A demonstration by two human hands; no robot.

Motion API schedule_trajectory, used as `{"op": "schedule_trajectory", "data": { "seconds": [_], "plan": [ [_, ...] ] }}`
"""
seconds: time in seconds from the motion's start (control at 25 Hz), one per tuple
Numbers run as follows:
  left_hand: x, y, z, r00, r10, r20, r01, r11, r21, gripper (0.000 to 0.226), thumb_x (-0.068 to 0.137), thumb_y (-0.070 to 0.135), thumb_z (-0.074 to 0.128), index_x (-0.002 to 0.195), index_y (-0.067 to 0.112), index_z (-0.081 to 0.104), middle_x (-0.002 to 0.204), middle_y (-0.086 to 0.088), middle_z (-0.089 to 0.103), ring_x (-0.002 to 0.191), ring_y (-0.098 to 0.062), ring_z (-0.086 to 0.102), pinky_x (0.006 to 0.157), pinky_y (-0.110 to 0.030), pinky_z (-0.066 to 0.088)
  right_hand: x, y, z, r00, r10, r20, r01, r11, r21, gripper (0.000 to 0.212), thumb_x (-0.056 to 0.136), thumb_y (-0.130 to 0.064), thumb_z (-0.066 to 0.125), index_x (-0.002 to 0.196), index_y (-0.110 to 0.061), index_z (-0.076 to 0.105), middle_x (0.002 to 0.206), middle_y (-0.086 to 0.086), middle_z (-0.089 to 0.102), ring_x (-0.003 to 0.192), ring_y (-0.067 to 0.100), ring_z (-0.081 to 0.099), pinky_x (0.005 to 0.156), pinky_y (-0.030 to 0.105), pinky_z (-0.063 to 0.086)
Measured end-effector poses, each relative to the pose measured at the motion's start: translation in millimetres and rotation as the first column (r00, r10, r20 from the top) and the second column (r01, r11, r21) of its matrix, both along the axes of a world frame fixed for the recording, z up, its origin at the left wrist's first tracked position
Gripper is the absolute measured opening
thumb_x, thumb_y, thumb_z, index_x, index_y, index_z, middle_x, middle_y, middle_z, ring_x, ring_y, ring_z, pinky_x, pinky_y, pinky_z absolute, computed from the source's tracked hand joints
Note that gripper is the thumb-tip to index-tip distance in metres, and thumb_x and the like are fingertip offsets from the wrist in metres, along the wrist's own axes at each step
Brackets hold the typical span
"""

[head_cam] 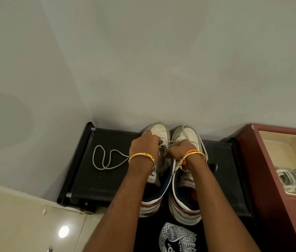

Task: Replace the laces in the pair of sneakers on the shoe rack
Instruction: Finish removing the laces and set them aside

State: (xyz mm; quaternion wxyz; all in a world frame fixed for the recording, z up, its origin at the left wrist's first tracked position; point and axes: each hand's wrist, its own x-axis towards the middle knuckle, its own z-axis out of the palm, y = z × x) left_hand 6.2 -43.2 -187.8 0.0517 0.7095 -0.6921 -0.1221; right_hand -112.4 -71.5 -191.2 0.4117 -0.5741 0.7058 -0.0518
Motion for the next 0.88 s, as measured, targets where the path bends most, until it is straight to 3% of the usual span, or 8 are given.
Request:
{"op": "schedule_trajectory", "data": {
  "seconds": [0.2, 0.36, 0.52, 0.6, 0.64, 0.72, 0.76, 0.88],
  "plan": [
    [-4.3, -1.4, -10.9, 1.0, 0.009, -0.016, -0.011, 0.996, -0.089, 0.032, 0.092, 0.017, 0.057, 0.124, 0.017, 0.058, 0.131, -0.006, 0.047, 0.099, -0.024, 0.063, 0.081, -0.031, 0.051, -3.1, 2.4, 4.0, 0.998, 0.013, 0.055, -0.013, 1.0, 0.011, 0.017, 0.079, -0.012, 0.063, 0.088, -0.001, 0.072, 0.075, 0.007, 0.061, 0.07, 0.02, 0.052, 0.072, 0.031, 0.047],
    [-3.6, -2.3, -15.0, 0.998, 0.054, -0.025, -0.056, 0.993, -0.107, 0.026, 0.097, 0.022, 0.047, 0.12, 0.016, 0.058, 0.128, -0.005, 0.05, 0.091, -0.022, 0.063, 0.07, -0.028, 0.049, -4.2, 0.9, -0.6, 0.993, -0.06, 0.105, 0.055, 0.997, 0.05, 0.007, 0.077, -0.01, 0.064, 0.076, -0.005, 0.069, 0.078, 0.007, 0.064, 0.063, 0.015, 0.052, 0.056, 0.023, 0.042],
    [-2.9, 0.4, -6.6, 0.985, 0.153, -0.077, -0.163, 0.975, -0.15, 0.025, 0.099, 0.028, 0.04, 0.117, 0.015, 0.051, 0.115, -0.005, 0.055, 0.087, -0.024, 0.063, 0.066, -0.031, 0.043, -6.1, 4.1, 1.2, 0.987, -0.092, 0.132, 0.087, 0.995, 0.05, 0.022, 0.078, -0.01, 0.065, 0.057, -0.013, 0.06, 0.065, 0.002, 0.058, 0.06, 0.013, 0.05, 0.052, 0.022, 0.039],
    [11.9, -3.5, -4.3, 0.879, 0.396, -0.265, -0.427, 0.902, -0.068, 0.024, 0.099, 0.03, 0.038, 0.108, 0.012, 0.051, 0.1, -0.006, 0.058, 0.081, -0.023, 0.059, 0.065, -0.031, 0.04, -6.4, 4.9, 1.5, 0.981, -0.115, 0.156, 0.107, 0.993, 0.057, 0.022, 0.077, -0.01, 0.068, 0.056, -0.013, 0.059, 0.065, 0.003, 0.058, 0.059, 0.014, 0.049, 0.052, 0.023, 0.039],
    [22.0, -6.5, -3.8, 0.765, 0.516, -0.386, -0.548, 0.836, 0.033, 0.024, 0.098, 0.028, 0.041, 0.106, 0.01, 0.053, 0.096, -0.007, 0.059, 0.079, -0.023, 0.056, 0.066, -0.031, 0.04, -6.1, 4.8, 1.1, 0.979, -0.118, 0.164, 0.109, 0.992, 0.063, 0.022, 0.076, -0.01, 0.069, 0.056, -0.012, 0.059, 0.066, 0.004, 0.059, 0.059, 0.014, 0.049, 0.052, 0.023, 0.039],
    [38.0, -9.3, -4.7, 0.544, 0.631, -0.553, -0.642, 0.737, 0.21, 0.021, 0.095, 0.022, 0.047, 0.109, 0.007, 0.055, 0.099, -0.008, 0.06, 0.081, -0.023, 0.053, 0.07, -0.033, 0.042, -5.4, 4.4, -0.6, 0.982, -0.104, 0.157, 0.093, 0.993, 0.071, 0.022, 0.075, -0.011, 0.07, 0.055, -0.012, 0.059, 0.065, 0.003, 0.059, 0.058, 0.012, 0.049, 0.05, 0.023, 0.038],
    [40.3, -8.6, -3.2, 0.532, 0.626, -0.57, -0.632, 0.742, 0.225, 0.02, 0.093, 0.017, 0.049, 0.111, 0.009, 0.053, 0.101, -0.008, 0.059, 0.084, -0.023, 0.053, 0.072, -0.033, 0.043, -5.2, 3.4, -1.6, 0.984, -0.096, 0.149, 0.086, 0.994, 0.07, 0.023, 0.075, -0.011, 0.07, 0.055, -0.013, 0.059, 0.063, 0.001, 0.058, 0.057, 0.011, 0.049, 0.05, 0.023, 0.037],
    [30.6, -1.3, 3.4, 0.857, 0.373, -0.356, -0.406, 0.914, -0.019, 0.021, 0.089, 0.013, 0.054, 0.108, 0.019, 0.059, 0.119, -0.007, 0.051, 0.107, -0.024, 0.05, 0.079, -0.035, 0.046, -5.8, 1.2, -3.6, 0.984, -0.103, 0.144, 0.093, 0.993, 0.073, 0.022, 0.075, -0.011, 0.07, 0.055, -0.012, 0.059, 0.062, 0.001, 0.058, 0.058, 0.013, 0.05, 0.051, 0.024, 0.039]
  ]
}}
